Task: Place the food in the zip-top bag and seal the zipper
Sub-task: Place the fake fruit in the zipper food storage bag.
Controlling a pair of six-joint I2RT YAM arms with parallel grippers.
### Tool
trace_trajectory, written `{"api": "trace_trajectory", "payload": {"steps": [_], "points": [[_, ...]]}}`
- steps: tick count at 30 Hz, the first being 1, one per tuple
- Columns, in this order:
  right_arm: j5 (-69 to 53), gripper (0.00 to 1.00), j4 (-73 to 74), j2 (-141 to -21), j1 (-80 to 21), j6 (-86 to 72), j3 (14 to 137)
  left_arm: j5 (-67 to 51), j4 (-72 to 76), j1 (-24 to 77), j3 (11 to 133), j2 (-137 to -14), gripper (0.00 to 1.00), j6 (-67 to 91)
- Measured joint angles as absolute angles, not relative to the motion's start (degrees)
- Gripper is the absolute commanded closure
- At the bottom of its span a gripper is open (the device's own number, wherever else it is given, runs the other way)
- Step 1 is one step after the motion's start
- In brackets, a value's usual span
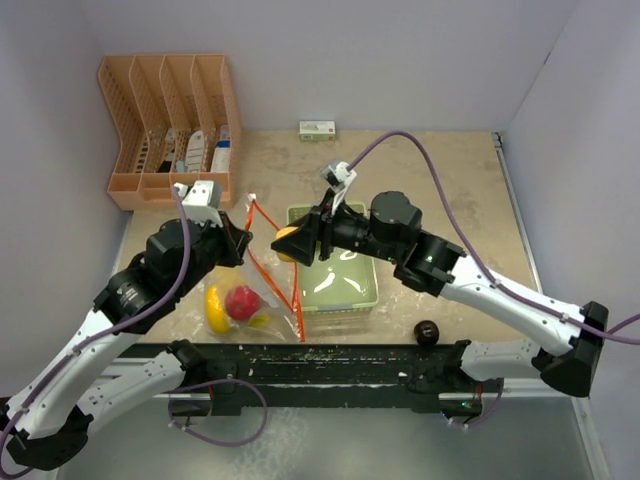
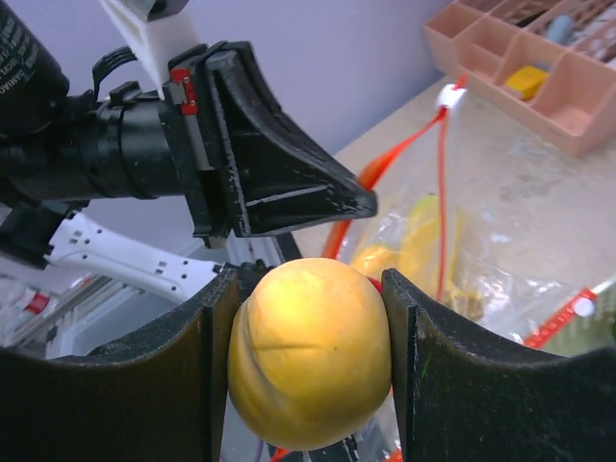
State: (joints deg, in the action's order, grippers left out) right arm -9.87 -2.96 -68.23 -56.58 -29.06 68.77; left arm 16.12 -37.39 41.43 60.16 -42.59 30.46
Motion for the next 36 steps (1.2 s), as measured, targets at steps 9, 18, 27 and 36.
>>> {"api": "trace_trajectory", "payload": {"steps": [9,18,27,36], "points": [[-12.0,0.63,-7.9,-77.6,-56.9,-31.3,67.4,14.3,-36.7,41.4,60.1,-42.9,1.00,30.7],[0.0,0.00,-1.5,-81.2,-57.5,-31.2,68.2,13.8,-36.6,41.4,60.1,-41.8,1.00,30.7],[4.6,0.00,0.9,-77.8,-58.5,-30.0,69.2,13.9,-36.5,41.4,60.1,-42.2,1.00,30.7],[12.0,0.00,5.1,-73.8,-49.6,-32.8,69.3,14.5,-38.5,41.4,60.2,-39.5,1.00,30.7]]}}
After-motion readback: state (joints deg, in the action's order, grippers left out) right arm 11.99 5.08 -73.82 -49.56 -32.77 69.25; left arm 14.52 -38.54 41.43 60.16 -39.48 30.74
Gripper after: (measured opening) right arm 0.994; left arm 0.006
